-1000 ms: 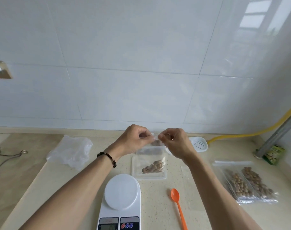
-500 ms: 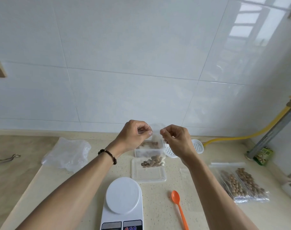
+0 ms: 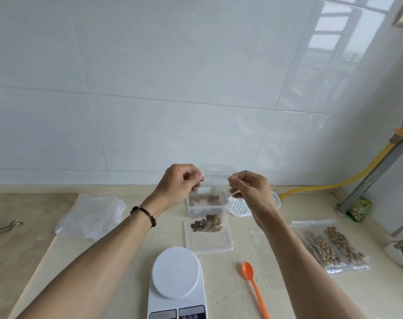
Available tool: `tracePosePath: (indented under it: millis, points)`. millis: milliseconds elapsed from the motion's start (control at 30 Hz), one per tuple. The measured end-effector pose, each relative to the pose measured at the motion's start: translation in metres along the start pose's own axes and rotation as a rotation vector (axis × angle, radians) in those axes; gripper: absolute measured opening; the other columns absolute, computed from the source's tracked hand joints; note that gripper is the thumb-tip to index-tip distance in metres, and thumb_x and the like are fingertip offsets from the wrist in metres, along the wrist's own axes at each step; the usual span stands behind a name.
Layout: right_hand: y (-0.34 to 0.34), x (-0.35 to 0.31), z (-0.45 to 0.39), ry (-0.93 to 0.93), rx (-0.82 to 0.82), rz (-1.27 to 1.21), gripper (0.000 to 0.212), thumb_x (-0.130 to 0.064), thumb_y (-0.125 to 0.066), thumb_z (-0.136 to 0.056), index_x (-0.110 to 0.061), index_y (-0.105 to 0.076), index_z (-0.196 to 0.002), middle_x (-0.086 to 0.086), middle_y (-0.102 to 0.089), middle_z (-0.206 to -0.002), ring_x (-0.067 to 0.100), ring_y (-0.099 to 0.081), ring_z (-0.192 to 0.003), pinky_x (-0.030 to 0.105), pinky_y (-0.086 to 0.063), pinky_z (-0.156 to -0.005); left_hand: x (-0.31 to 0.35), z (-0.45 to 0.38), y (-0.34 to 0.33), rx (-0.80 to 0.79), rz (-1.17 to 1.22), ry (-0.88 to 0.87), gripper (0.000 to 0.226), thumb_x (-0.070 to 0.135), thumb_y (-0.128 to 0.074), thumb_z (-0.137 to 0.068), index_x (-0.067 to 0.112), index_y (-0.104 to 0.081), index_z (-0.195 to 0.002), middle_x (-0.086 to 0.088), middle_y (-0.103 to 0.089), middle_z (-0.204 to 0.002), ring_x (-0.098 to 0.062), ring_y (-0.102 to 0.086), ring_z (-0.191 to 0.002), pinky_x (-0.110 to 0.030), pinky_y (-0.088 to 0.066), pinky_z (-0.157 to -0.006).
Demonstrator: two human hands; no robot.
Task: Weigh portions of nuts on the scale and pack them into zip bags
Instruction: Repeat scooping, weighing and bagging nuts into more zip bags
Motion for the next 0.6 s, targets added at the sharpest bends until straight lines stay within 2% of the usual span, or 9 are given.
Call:
tracePosePath:
  millis: [67, 167, 300, 400, 500, 600]
  points:
    - [-0.011, -0.002, -0.001, -0.004, -0.032, 0.011, 0.018, -0.018, -0.076, -0.085, -0.012, -0.068, -0.1, -0.001, -0.07, -0.079, 0.012, -0.065, -0.068, 0.024, -0.052, -0.063, 0.003, -0.003, -0.003, -0.021, -0.02, -0.016, 0.019, 0.015, -0.06, -0.096, 0.007, -0.071, -0.082, 0.002, -0.067, -0.069, -0.001, -0.061, -0.061, -0.014, -0.048, -0.059]
    - [-0.026, -0.006, -0.005, 0.031, -0.072, 0.088, 0.007, -0.017, -0.075, -0.086, -0.011, -0.071, -0.084, -0.003, -0.07, -0.072, 0.008, -0.063, -0.063, 0.022, -0.052, -0.063, 0.004, -0.007, -0.006, -0.03, -0.053, -0.031, 0.018, 0.016, -0.061, -0.095, 0.011, -0.072, -0.082, 0.004, -0.067, -0.068, -0.001, -0.062, -0.062, -0.016, -0.048, -0.059]
    - [-0.026, -0.005, -0.013, 0.047, -0.015, 0.149, 0.011, -0.015, -0.075, -0.086, -0.011, -0.072, -0.075, -0.001, -0.069, -0.067, 0.008, -0.06, -0.06, 0.02, -0.052, -0.06, -0.01, -0.009, -0.002, 0.003, 0.042, 0.016, 0.014, 0.019, -0.063, -0.094, 0.011, -0.072, -0.088, -0.001, -0.07, -0.077, -0.006, -0.065, -0.065, -0.017, -0.049, -0.059]
    - [-0.023, 0.002, -0.014, 0.018, -0.014, 0.053, 0.01, -0.014, -0.075, -0.085, -0.004, -0.073, -0.083, 0.0, -0.071, -0.07, 0.009, -0.062, -0.06, 0.019, -0.051, -0.058, -0.015, -0.015, -0.002, 0.055, 0.052, 0.016, 0.018, 0.015, -0.058, -0.097, 0.01, -0.07, -0.084, -0.004, -0.07, -0.076, -0.011, -0.065, -0.064, -0.021, -0.052, -0.059]
    - [-0.009, 0.021, -0.013, -0.065, -0.032, -0.077, 0.016, -0.017, -0.067, -0.092, -0.002, -0.07, -0.095, 0.007, -0.072, -0.08, 0.016, -0.064, -0.069, 0.026, -0.053, -0.065, -0.016, -0.024, -0.008, 0.091, 0.043, 0.017, 0.021, 0.012, -0.056, -0.098, 0.012, -0.067, -0.08, -0.002, -0.066, -0.069, -0.009, -0.062, -0.059, -0.02, -0.051, -0.055]
    - [0.01, 0.035, -0.011, -0.078, -0.031, -0.057, 0.018, -0.017, -0.059, -0.097, -0.006, -0.071, -0.089, 0.009, -0.071, -0.081, 0.018, -0.063, -0.07, 0.029, -0.052, -0.066, -0.021, -0.032, -0.027, 0.065, 0.065, 0.053, 0.021, 0.014, -0.056, -0.097, 0.012, -0.067, -0.08, -0.002, -0.065, -0.069, -0.01, -0.062, -0.058, -0.021, -0.05, -0.055]
Point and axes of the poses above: each hand's wrist, its own z-axis away from the middle knuckle, its own y-axis out of the back of the hand, x = y × z, the point moved 7 cm from there along -z, towards the middle knuckle
